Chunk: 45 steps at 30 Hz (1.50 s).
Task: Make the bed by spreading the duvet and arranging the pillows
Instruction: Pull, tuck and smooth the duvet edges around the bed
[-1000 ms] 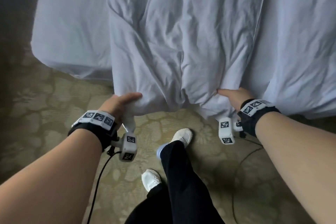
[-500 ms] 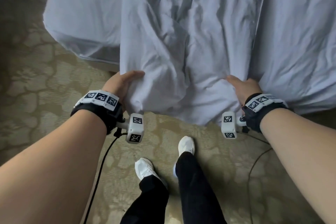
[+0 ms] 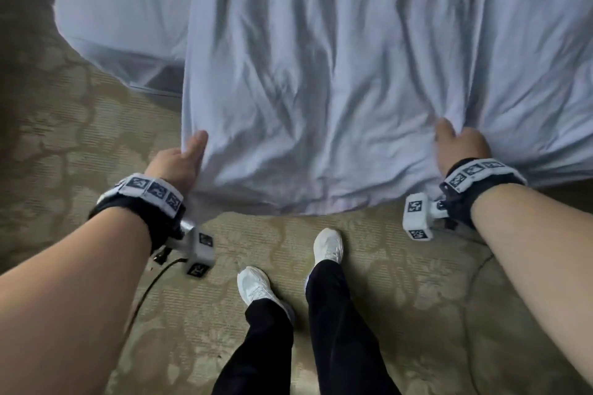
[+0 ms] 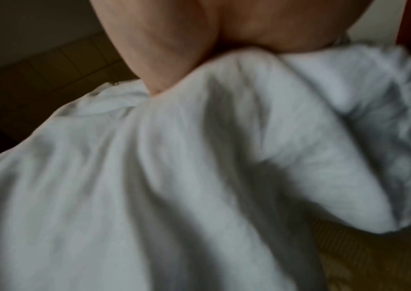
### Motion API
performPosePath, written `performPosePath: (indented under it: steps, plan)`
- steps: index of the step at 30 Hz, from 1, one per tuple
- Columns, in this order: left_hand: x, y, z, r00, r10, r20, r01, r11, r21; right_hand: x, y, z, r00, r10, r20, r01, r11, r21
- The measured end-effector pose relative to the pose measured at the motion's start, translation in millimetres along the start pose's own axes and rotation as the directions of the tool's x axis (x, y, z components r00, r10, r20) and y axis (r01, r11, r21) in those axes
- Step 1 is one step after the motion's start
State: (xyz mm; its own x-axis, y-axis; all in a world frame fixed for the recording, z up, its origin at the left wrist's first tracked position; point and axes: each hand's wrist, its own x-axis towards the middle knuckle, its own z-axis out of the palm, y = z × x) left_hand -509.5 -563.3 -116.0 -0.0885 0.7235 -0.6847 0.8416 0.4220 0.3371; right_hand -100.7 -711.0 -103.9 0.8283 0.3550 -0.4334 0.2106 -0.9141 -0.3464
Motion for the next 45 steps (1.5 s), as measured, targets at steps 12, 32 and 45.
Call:
performPosePath:
  steps: [12,32,45]
  plan:
    - [-12,-46,15,0.993,0.035,0.116,0.044,0.79,-0.612,4,33,28,0.991,0.056,0.122,-0.037,0.988,-0.149]
    - [-110,23,11,0.96,0.274,0.05,-0.264,0.954,-0.142,-115,-2,11,0.795,-0.014,0.606,0.211,0.944,-0.255]
    - [-270,194,-84,0.691,0.653,0.309,-0.722,0.608,0.329,-223,-192,-170,0.772,-0.424,0.473,0.437,0.895,0.089]
